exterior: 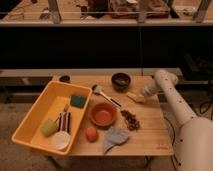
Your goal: Place banana in table surface
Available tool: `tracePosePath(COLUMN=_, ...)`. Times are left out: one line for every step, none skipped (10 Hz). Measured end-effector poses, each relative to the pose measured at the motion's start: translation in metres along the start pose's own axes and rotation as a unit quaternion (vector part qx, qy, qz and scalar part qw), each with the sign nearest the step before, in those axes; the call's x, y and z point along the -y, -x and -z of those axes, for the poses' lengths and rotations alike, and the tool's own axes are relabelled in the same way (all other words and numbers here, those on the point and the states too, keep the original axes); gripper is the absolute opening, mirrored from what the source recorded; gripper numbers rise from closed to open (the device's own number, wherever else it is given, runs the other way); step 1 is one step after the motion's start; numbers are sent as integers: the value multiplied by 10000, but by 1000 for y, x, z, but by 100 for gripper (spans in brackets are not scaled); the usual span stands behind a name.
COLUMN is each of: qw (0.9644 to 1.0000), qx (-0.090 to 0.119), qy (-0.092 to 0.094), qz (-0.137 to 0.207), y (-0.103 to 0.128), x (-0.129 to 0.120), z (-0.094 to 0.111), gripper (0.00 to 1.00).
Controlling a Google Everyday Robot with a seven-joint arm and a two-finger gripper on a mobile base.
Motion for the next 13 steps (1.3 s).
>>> tracePosePath(qw=9999, qx=-82, qy=-39, qz=70, y=1, x=-5, z=14, gripper=1)
tracePosePath(qw=9998, qx=-102, qy=-89, qz=158, y=4, x=-12, z=30, gripper=0)
tracePosePath(qw=9995, qx=-86, qy=-168, qz=263, y=9, x=-20, z=51, gripper=0)
tracePosePath(qw=9989, qx=-63, qy=-258, qz=385, y=13, x=-29, z=75, gripper=0)
tracePosePath(qw=9979, qx=-16, qy=-381, qz=523, y=19, x=-41, z=103, gripper=0)
tracePosePath(qw=9964, qx=41, qy=-539, qz=658, y=24, x=-52, z=129, gripper=0)
tracePosePath(qw=9945, qx=101, qy=-693, qz=773, y=27, x=-61, z=151, gripper=0)
tracePosePath(qw=9889, qx=239, qy=-1061, qz=1010, y=32, x=-74, z=184, gripper=0)
tracePosePath(qw=9834, qx=340, qy=-1339, qz=1175, y=34, x=-83, z=204, gripper=0)
tracePosePath(qw=9727, qx=517, qy=-1786, qz=1392, y=35, x=-91, z=231, gripper=0)
tracePosePath(qw=9634, qx=627, qy=-2108, qz=1533, y=41, x=-97, z=252, gripper=0)
tracePosePath(qw=9585, qx=668, qy=-2223, qz=1653, y=45, x=-97, z=264, gripper=0)
tracePosePath(qw=9557, qx=676, qy=-2266, qz=1752, y=50, x=-92, z=272, gripper=0)
